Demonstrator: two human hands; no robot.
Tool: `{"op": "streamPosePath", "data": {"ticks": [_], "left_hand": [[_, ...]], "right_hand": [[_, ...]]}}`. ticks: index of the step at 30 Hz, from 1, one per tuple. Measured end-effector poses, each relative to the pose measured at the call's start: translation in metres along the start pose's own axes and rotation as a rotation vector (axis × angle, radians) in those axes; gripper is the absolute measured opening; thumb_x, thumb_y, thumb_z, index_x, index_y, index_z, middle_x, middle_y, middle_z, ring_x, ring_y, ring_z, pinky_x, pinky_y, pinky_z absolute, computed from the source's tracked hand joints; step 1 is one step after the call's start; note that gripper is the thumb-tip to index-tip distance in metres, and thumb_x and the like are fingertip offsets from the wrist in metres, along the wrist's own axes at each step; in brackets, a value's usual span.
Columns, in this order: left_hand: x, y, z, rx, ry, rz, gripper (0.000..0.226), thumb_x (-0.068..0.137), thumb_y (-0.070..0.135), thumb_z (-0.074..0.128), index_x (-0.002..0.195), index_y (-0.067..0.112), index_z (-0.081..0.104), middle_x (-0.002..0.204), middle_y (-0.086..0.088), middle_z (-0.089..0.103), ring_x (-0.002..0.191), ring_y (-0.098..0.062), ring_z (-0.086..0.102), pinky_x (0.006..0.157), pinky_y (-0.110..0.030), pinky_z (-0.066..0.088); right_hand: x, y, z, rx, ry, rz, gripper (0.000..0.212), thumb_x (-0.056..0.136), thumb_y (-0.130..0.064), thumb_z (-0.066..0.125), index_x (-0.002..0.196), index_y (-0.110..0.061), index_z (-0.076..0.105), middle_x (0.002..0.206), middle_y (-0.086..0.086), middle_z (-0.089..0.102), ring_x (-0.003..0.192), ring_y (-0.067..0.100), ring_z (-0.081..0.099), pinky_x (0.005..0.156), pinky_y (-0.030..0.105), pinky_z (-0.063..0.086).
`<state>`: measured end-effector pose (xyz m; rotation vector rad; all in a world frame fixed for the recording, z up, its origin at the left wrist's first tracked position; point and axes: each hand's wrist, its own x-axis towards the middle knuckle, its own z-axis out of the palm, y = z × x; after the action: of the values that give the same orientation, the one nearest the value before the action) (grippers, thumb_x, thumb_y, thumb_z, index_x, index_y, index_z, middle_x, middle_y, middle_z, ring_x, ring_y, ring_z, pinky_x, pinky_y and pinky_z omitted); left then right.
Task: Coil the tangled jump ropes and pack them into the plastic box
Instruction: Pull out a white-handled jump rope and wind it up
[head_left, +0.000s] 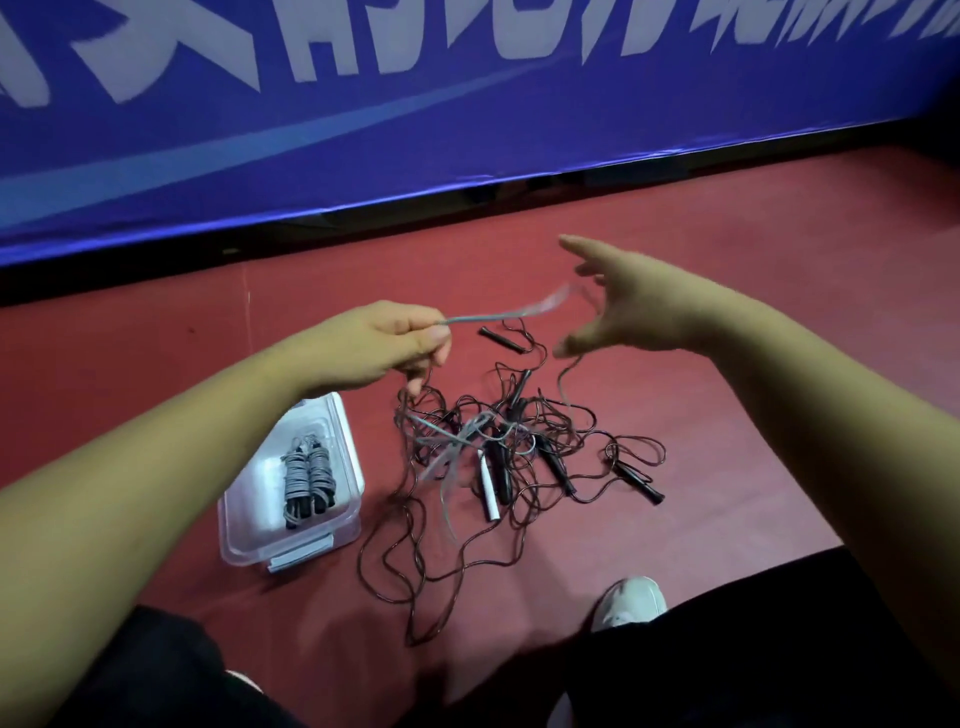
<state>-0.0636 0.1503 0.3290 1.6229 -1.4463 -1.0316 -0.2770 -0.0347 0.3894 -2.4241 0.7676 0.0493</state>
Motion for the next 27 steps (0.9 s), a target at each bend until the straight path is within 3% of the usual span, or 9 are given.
{"op": "streamPosePath", "data": {"ticks": [3, 6, 9, 14, 18, 20, 22, 24, 27], "left_hand": [[-0.001, 0.022, 0.013, 0.065, -0.037, 0.080, 0.032, 0.101, 0.040, 0.049, 0.083, 0.017, 0.062, 0.068, -0.004, 0.059, 0.062, -0.018, 0.057, 0.070, -0.030, 0.046], [-0.001, 0.024, 0.011, 0.053, 0.043, 0.101, 0.037, 0.091, 0.054, 0.049, 0.082, 0.021, 0.064, 0.071, -0.016, 0.059, 0.061, -0.020, 0.056, 0.069, -0.035, 0.043], [-0.001, 0.010, -0.003, 0.120, 0.103, 0.072, 0.039, 0.086, 0.061, 0.053, 0.079, 0.024, 0.064, 0.064, -0.002, 0.059, 0.060, -0.014, 0.056, 0.065, -0.029, 0.044], [-0.006, -0.050, -0.012, 0.382, -0.022, -0.211, 0.036, 0.095, 0.054, 0.049, 0.080, 0.028, 0.069, 0.079, 0.007, 0.071, 0.073, -0.004, 0.062, 0.084, -0.038, 0.049], [-0.001, -0.038, 0.000, 0.164, 0.057, -0.159, 0.031, 0.103, 0.029, 0.044, 0.085, 0.011, 0.063, 0.075, -0.006, 0.068, 0.080, -0.015, 0.066, 0.086, -0.035, 0.047], [0.002, -0.022, 0.007, 0.164, 0.016, -0.090, 0.033, 0.104, 0.031, 0.042, 0.085, 0.012, 0.060, 0.066, 0.001, 0.062, 0.079, -0.017, 0.071, 0.083, -0.034, 0.049], [0.003, -0.006, 0.016, 0.156, -0.043, -0.016, 0.037, 0.103, 0.042, 0.043, 0.083, 0.016, 0.060, 0.062, 0.004, 0.054, 0.074, -0.021, 0.070, 0.079, -0.037, 0.048], [0.001, 0.008, 0.023, 0.077, -0.049, 0.031, 0.038, 0.101, 0.045, 0.044, 0.083, 0.016, 0.060, 0.061, 0.007, 0.051, 0.067, -0.020, 0.066, 0.074, -0.035, 0.048], [0.002, 0.021, 0.026, -0.050, 0.055, 0.058, 0.030, 0.102, 0.029, 0.046, 0.082, 0.010, 0.058, 0.063, 0.008, 0.056, 0.059, -0.012, 0.057, 0.065, -0.021, 0.047]], "right_hand": [[-0.001, -0.025, 0.018, 0.166, -0.161, -0.188, 0.088, 0.071, -0.041, 0.081, 0.149, -0.025, 0.042, 0.145, 0.000, 0.055, 0.131, 0.010, 0.052, 0.114, 0.032, 0.038], [0.001, -0.040, 0.026, 0.177, -0.187, -0.315, 0.029, 0.095, -0.034, 0.062, 0.103, -0.008, 0.072, 0.086, 0.005, 0.076, 0.082, 0.018, 0.073, 0.085, 0.041, 0.057], [0.000, -0.041, 0.018, 0.368, -0.078, -0.373, 0.031, 0.102, -0.026, 0.053, 0.089, -0.003, 0.069, 0.057, 0.009, 0.058, 0.051, 0.018, 0.054, 0.053, 0.029, 0.044], [0.006, -0.026, -0.008, 1.109, 0.198, -0.297, 0.030, 0.104, -0.018, 0.048, 0.077, -0.007, 0.057, 0.053, -0.002, 0.040, 0.048, 0.014, 0.039, 0.050, 0.024, 0.033], [0.008, 0.001, -0.012, 0.384, 0.231, -0.059, 0.024, 0.094, -0.021, 0.068, 0.108, -0.001, 0.068, 0.081, 0.007, 0.070, 0.066, 0.017, 0.065, 0.066, 0.033, 0.049], [0.005, 0.004, -0.007, -0.017, 0.065, 0.056, 0.085, 0.077, -0.026, 0.084, 0.149, -0.010, 0.040, 0.134, 0.010, 0.061, 0.114, 0.019, 0.063, 0.098, 0.034, 0.048], [-0.001, -0.012, 0.004, -0.044, -0.086, -0.073, 0.106, 0.072, -0.031, 0.086, 0.157, -0.024, 0.024, 0.156, 0.000, 0.039, 0.140, 0.015, 0.040, 0.111, 0.026, 0.032], [-0.001, -0.027, 0.019, 0.065, -0.200, -0.197, 0.078, 0.079, -0.035, 0.081, 0.147, -0.027, 0.044, 0.146, -0.008, 0.051, 0.130, 0.002, 0.048, 0.106, 0.023, 0.037], [0.005, -0.039, 0.032, 0.001, -0.151, -0.314, 0.017, 0.093, -0.034, 0.067, 0.095, -0.018, 0.071, 0.080, -0.011, 0.070, 0.067, -0.007, 0.058, 0.066, 0.016, 0.044]]}}
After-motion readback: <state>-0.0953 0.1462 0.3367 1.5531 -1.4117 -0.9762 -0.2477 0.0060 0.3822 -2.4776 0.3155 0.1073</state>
